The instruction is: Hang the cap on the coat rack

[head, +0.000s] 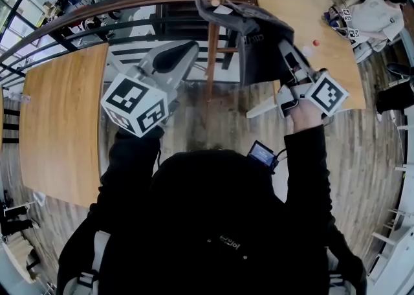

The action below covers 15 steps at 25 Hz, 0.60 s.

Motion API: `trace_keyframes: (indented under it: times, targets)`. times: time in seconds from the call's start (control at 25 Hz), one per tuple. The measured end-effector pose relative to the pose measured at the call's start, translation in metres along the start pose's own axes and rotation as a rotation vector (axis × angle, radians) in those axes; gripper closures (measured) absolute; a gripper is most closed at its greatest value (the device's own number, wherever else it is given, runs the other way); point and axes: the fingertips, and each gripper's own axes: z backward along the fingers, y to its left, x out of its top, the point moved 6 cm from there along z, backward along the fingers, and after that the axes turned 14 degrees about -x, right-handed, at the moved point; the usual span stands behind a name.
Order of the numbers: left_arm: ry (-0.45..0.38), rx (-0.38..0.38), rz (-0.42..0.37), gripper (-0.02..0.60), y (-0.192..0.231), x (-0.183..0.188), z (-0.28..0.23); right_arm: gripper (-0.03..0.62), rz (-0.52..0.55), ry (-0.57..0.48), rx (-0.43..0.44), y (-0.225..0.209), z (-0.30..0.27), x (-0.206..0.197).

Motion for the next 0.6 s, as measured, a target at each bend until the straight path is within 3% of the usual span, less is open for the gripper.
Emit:
trace_keyframes:
  times: [0.44, 0.6]
  targets:
    - [0.02, -0.05, 0.001, 0.577, 0.02, -0.008, -0.035, 0.563, 0.032, 0.037, -0.048, -0.026, -0.036, -0.014]
    - [0.029, -0.067, -0.005, 0.577, 0.021, -0.01, -0.045, 0.564, 0.067, 0.045, -0.104, -0.033, -0.042, -0.021]
